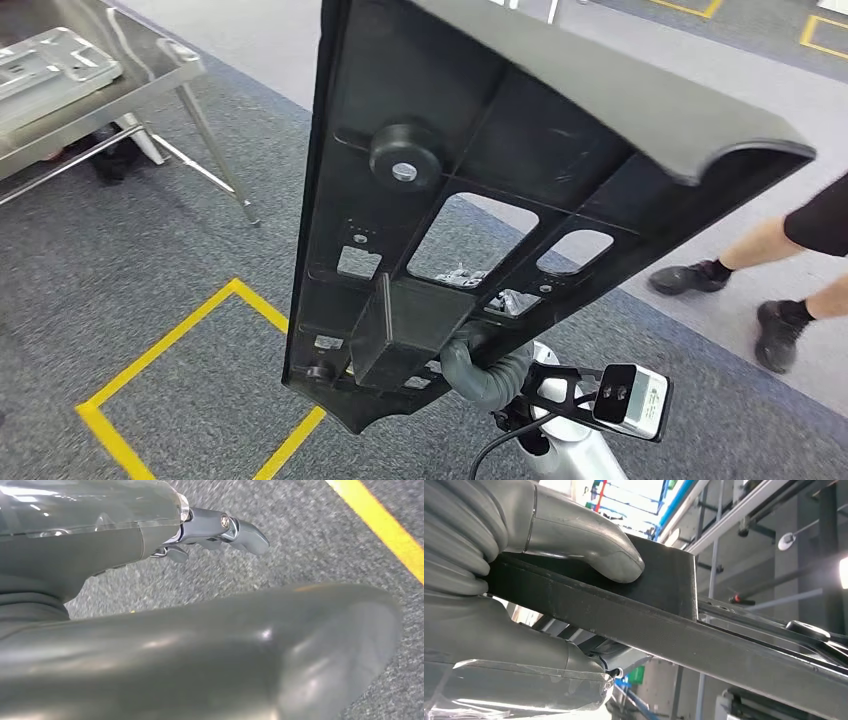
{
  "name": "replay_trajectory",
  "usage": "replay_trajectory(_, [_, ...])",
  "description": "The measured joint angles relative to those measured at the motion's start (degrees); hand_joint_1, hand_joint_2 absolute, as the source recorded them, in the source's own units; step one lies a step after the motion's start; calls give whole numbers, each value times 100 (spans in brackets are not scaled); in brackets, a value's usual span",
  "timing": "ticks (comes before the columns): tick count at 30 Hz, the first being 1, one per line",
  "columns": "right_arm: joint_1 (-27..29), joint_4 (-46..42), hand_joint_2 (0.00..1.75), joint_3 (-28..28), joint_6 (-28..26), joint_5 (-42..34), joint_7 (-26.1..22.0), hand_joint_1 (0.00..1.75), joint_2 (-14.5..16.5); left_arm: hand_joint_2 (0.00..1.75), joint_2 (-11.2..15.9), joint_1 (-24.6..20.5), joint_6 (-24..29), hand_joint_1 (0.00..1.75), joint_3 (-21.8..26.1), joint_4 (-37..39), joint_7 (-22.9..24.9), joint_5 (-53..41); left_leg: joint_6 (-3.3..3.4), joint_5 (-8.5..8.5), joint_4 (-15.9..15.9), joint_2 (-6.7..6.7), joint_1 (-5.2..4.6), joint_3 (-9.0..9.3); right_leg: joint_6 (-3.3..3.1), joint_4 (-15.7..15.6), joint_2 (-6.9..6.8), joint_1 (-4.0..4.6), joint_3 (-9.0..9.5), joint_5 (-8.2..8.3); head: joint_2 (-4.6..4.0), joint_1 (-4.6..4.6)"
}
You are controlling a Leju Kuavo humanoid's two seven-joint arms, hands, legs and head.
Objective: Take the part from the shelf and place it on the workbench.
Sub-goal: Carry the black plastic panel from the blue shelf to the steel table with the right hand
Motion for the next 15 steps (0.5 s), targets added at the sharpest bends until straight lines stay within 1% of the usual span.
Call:
replay_trajectory(1, [-2, 5, 175, 0, 0, 0, 0, 175, -4, 0, -1, 4, -1, 0, 0, 0, 1, 0, -3, -2, 6, -93, -1, 7, -22, -304, 36, 0, 117, 221, 0, 0])
replay_trajectory(2, [-7, 8, 175, 0, 0, 0, 0, 175, -7, 0, -4, 6, -1, 0, 0, 0, 1, 0, -8, -4, 11, -181, 1, 12, -48, -740, 136, -3, 300, 469, 0, 0])
replay_trajectory(3, [-11, 9, 175, 0, 1, 0, 0, 175, -8, 0, -9, 3, -2, 0, 0, 0, 0, 0, -24, -6, 22, -258, -3, 7, -69, -1141, 285, -9, 472, 643, 0, 0])
replay_trajectory(4, [-15, 9, 175, 0, 1, -1, -1, 175, -9, 0, -14, -1, -2, 0, 1, 0, 0, 1, -47, -4, 28, -329, 0, -9, -84, -1440, 400, -12, 596, 756, 0, 0])
replay_trajectory(5, [-19, 10, 175, 0, 0, -1, -1, 175, -11, 0, -19, 0, -2, 0, 1, 0, 0, 1, -78, 0, 30, -388, 9, -29, -95, -1580, 481, -9, 649, 786, 0, 0])
replay_trajectory(6, [-22, 10, 175, 1, -2, -1, -1, 175, -11, 0, -21, 6, -5, 0, 2, 0, -1, 1, -119, 10, 23, -451, 19, -49, -107, -1610, 480, -1, 656, 777, 0, 0])
replay_trajectory(7, [-30, 10, 175, 3, -4, -4, -1, 175, -12, 0, -18, 17, -8, 0, 4, 0, -1, 1, -156, 19, 14, -499, 25, -65, -132, -1632, 408, -5, 662, 790, 0, 0])
replay_trajectory(8, [-39, 11, 175, 8, -7, -9, 0, 175, -11, 0, -15, 29, -12, 0, 7, 0, -3, -1, -186, 13, 41, -443, 20, -85, -162, -1663, 339, -12, 681, 802, 0, 0])
replay_trajectory(9, [-50, 11, 175, 14, -11, -18, -1, 175, -10, 0, -13, 34, -15, 0, 11, 0, -5, -1, -213, -46, 148, -298, 5, -137, -200, -1700, 256, -24, 708, 814, 0, -1])
replay_trajectory(10, [-60, 11, 175, 18, -18, -28, -1, 175, -10, 0, -11, 28, -16, 0, 19, 0, -9, -2, -234, -167, 359, -108, -8, -238, -232, -1736, 168, -35, 733, 822, 0, -2])
replay_trajectory(11, [-65, 11, 175, 21, -29, -38, -1, 175, -10, 0, -11, 15, -16, 0, 27, 0, -14, -4, -252, -339, 675, 91, -5, -388, -253, -1753, 75, -28, 750, 820, 0, -2])
replay_trajectory(12, [-66, 11, 175, 22, -43, -45, -1, 175, -10, 0, -12, 1, -17, 0, 34, 0, -21, -7, -273, -534, 1048, 203, 5, -575, -269, -1757, -17, -22, 756, 812, 0, -3])
replay_trajectory(13, [-65, 11, 175, 22, -56, -50, 1, 175, -11, 0, -11, -10, -18, 0, 40, 0, -28, -9, -293, -677, 1395, 242, 23, -753, -269, -1755, -110, -18, 756, 804, 0, -3])
replay_trajectory(14, [-63, 12, 175, 22, -66, -54, 2, 175, -11, 0, -10, -9, -19, 0, 46, 0, -36, -11, -313, -727, 1605, 262, 40, -860, -264, -1753, -200, -17, 757, 794, 0, -2])
replay_trajectory(15, [-63, 13, 175, 22, -69, -56, 2, 175, -11, 0, -8, -1, -21, 0, 52, 0, -43, -13, -331, -668, 1607, 281, 56, -860, -254, -1749, -285, -19, 761, 783, 0, -2])
